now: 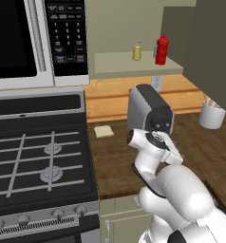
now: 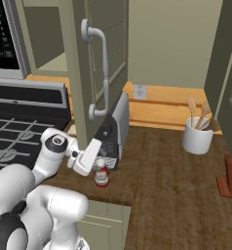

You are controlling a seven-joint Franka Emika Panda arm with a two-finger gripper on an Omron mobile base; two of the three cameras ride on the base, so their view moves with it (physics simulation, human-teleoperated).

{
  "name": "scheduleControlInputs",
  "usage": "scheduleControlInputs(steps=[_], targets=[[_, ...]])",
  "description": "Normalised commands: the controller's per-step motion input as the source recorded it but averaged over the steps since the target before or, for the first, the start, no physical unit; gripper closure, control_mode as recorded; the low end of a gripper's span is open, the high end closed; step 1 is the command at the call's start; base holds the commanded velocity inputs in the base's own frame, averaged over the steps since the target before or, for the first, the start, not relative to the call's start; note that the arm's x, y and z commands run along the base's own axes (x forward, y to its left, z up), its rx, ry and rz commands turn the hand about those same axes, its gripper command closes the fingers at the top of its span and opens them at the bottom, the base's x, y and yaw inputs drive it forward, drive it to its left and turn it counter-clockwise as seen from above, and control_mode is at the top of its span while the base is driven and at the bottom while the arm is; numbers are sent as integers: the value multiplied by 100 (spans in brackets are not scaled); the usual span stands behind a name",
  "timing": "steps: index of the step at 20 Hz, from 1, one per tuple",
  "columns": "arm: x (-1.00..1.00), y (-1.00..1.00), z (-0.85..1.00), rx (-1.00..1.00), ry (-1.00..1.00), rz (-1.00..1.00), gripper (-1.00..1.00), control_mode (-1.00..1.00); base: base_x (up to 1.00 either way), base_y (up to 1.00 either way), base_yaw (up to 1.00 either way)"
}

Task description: Put the shaker and condiment bottle from the counter next to their counterparts in the cabinet.

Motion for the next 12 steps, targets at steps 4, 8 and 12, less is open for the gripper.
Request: scheduleControlInputs(steps=[4, 8, 12], targets=[[1, -8, -9, 0, -1, 1, -100, -100, 0, 0, 0], [1, 0, -37, 0, 0, 5, -100, -100, 0, 0, 0], [0, 0, -16, 0, 0, 7, -100, -100, 0, 0, 0]])
